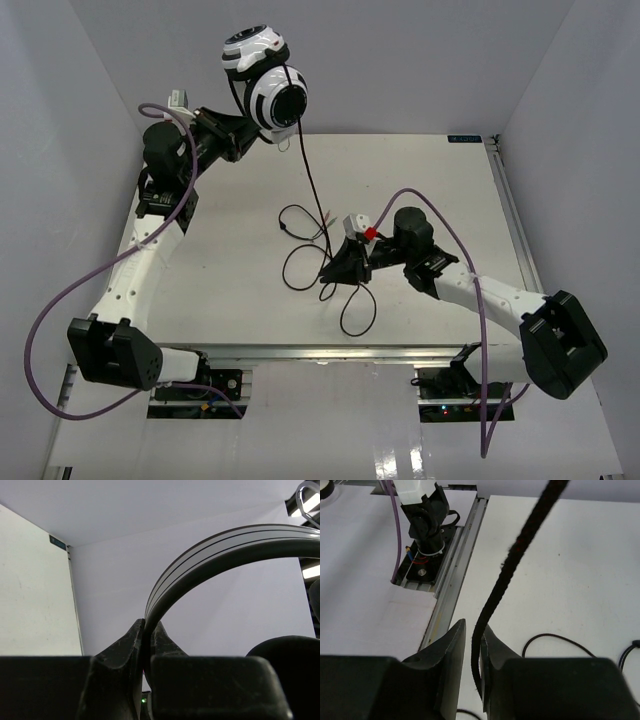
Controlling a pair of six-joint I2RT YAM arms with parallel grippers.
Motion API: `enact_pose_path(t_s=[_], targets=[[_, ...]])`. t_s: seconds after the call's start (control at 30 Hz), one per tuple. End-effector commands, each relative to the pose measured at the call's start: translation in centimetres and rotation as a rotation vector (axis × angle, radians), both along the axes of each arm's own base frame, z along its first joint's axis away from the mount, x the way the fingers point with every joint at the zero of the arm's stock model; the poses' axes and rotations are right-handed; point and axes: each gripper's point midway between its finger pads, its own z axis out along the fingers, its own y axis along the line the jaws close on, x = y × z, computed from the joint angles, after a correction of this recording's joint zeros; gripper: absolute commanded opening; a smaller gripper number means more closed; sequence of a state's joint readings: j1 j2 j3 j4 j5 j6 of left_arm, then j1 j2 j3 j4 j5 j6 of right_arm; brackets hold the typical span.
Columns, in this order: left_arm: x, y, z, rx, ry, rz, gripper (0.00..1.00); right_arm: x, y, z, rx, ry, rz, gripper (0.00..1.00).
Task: Wrap the headphones
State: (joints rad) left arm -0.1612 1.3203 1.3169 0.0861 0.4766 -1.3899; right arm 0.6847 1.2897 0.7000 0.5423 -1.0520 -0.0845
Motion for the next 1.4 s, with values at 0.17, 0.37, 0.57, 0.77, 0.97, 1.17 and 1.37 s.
enact_pose_path(t_s=[0.17, 0.37, 0.57, 0.77, 0.97, 1.17, 1.37], targets=[[2.4, 5.6, 1.6, 0.116, -0.071, 0.248, 0.00, 5.9, -2.4, 1.8, -0.179, -0.262, -0.305, 0.08], [3.0, 7.9, -0.8, 0.273, -0.044, 0.360, 0.00, 18.6, -13.5, 16.7, -0.189, -0.576, -1.102, 0.08], [2.7, 8.3, -1.1, 0.342, -0.058, 0.377, 0.00, 19.9, -22.0, 27.3, 0.035, -0.577, -1.588, 0.08], [2.5, 8.8, -2.2, 0.387, -0.048, 0.396, 0.00, 17.7, -23.2, 31.5, 0.125, -0.596, -1.590, 0.08], [2.5, 8.6, -2.3, 0.380, -0.051, 0.384, 0.00, 16.2, -24.1, 36.9, 0.144, -0.697, -1.555, 0.08], [2.0, 8.7, -0.9, 0.388, -0.078, 0.394, 0.00, 17.2, -25.9, 37.9, 0.171, -0.697, -1.675, 0.08], [1.7, 8.4, -0.7, 0.374, -0.085, 0.379, 0.00, 16.7, -24.9, 39.3, 0.251, -0.633, -1.612, 0.08]])
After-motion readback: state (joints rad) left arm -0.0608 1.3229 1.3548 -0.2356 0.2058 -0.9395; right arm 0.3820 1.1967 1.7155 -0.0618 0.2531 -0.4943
